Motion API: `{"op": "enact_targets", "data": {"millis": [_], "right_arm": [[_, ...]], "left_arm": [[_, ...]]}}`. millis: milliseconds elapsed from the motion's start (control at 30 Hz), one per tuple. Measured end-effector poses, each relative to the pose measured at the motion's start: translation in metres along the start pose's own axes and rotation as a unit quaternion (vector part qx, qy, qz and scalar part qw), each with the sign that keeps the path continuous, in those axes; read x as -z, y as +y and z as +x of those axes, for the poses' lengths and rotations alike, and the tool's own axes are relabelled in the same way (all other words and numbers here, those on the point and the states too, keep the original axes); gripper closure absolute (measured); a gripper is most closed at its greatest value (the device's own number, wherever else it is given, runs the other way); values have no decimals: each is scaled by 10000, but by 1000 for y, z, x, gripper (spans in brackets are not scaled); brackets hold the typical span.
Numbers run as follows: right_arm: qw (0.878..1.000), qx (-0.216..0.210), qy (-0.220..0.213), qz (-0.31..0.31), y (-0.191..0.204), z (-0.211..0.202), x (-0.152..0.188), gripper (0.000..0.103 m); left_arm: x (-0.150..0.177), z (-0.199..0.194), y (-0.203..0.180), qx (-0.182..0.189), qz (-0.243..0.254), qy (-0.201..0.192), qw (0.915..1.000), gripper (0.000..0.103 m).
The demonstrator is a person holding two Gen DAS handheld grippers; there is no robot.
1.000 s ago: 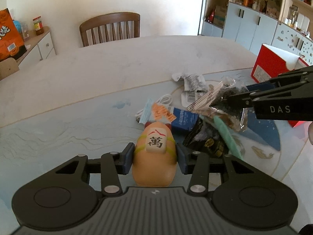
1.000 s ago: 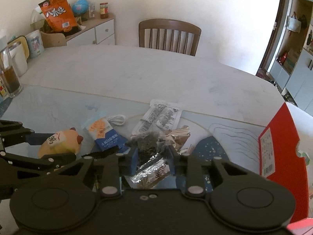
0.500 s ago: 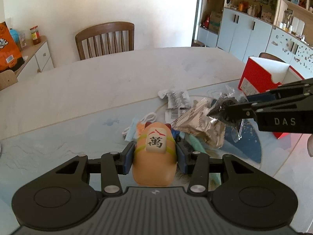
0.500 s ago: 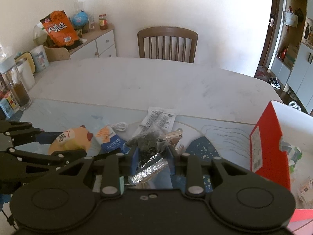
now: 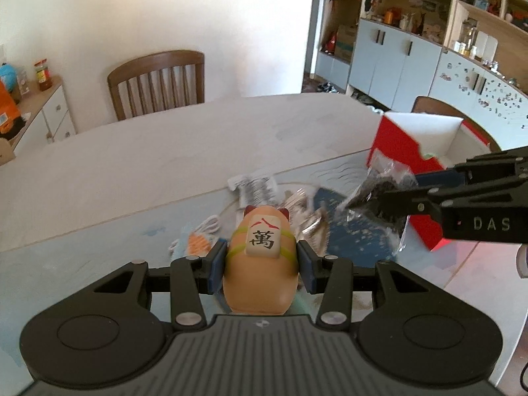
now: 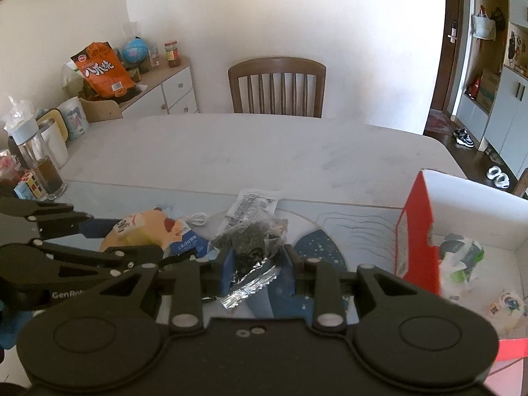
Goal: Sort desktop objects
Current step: 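Carry the orange toy and seaweed pack over the red shoebox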
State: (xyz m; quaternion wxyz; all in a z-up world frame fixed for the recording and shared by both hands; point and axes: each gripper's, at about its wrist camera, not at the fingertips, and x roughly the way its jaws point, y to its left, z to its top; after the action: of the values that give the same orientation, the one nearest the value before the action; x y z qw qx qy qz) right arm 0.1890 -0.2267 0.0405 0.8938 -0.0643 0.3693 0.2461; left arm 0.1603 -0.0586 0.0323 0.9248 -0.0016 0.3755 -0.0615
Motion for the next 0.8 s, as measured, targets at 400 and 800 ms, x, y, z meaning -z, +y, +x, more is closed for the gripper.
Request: {"op": "enact_targets", "data": {"millis": [400, 800], "right_arm": [[9994, 186, -176, 238, -43, -45, 6, 73], [9972, 491, -333, 453, -95, -78, 14, 73]], "left_arm": [[-31, -7, -57, 275, 330, -184, 9989, 59], [-55, 2, -113, 531, 561, -293, 9966, 59]]}}
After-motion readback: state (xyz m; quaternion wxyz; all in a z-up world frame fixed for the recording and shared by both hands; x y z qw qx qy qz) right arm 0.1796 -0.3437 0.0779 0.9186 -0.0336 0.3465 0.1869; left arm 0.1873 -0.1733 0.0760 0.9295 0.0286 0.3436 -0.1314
